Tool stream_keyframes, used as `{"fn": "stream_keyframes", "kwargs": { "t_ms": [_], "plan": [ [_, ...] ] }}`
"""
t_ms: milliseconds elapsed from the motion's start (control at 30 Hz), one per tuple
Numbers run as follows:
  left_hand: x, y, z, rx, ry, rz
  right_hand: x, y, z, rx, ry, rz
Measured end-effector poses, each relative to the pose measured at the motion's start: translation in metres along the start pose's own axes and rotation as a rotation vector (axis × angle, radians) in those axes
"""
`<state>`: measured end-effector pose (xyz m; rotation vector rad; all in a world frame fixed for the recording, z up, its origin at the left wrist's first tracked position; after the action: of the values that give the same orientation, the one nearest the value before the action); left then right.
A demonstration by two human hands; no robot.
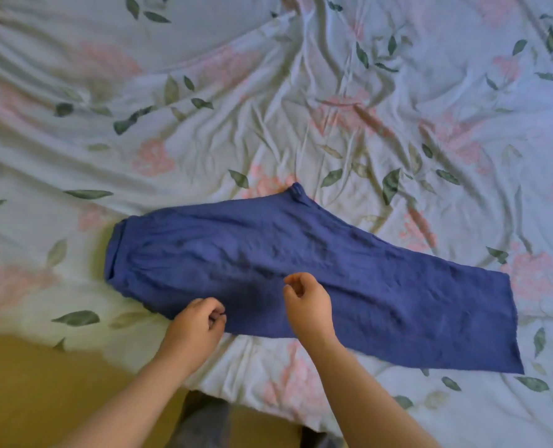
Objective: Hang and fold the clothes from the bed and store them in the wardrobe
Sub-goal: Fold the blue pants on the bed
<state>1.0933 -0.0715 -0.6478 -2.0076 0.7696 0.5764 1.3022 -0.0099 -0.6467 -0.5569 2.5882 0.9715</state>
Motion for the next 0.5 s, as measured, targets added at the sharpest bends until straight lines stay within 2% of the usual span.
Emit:
{"fn": "stream_keyframes", "kwargs": {
  "t_ms": [200, 367, 500],
  "plan": [
    [-0.057, 0.048, 0.004, 0.001, -0.154, -0.075, 0.067, 0.032, -0.016, -0.009, 0.055, 0.008],
    [-0.097, 0.078, 0.005, -0.053, -0.355, 0.004, 0.1, 0.047, -0.022, -0.014, 0.056, 0.043],
    [-0.107, 0.093, 0.018, -0.13, -0.36, 0.062, 0.107, 0.048, -0.014, 0.023, -0.004, 0.058]
  ]
}}
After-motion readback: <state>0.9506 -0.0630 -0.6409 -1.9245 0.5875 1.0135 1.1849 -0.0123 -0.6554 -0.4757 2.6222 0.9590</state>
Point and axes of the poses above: each hand's wrist, its own z-axis towards the middle knuckle, its own x-axis out of the palm, y = z × x, the point moved 8 cm from there along z, towards the middle knuckle, and after that the axes turned 6 degrees about x, right-handed, at the moved point
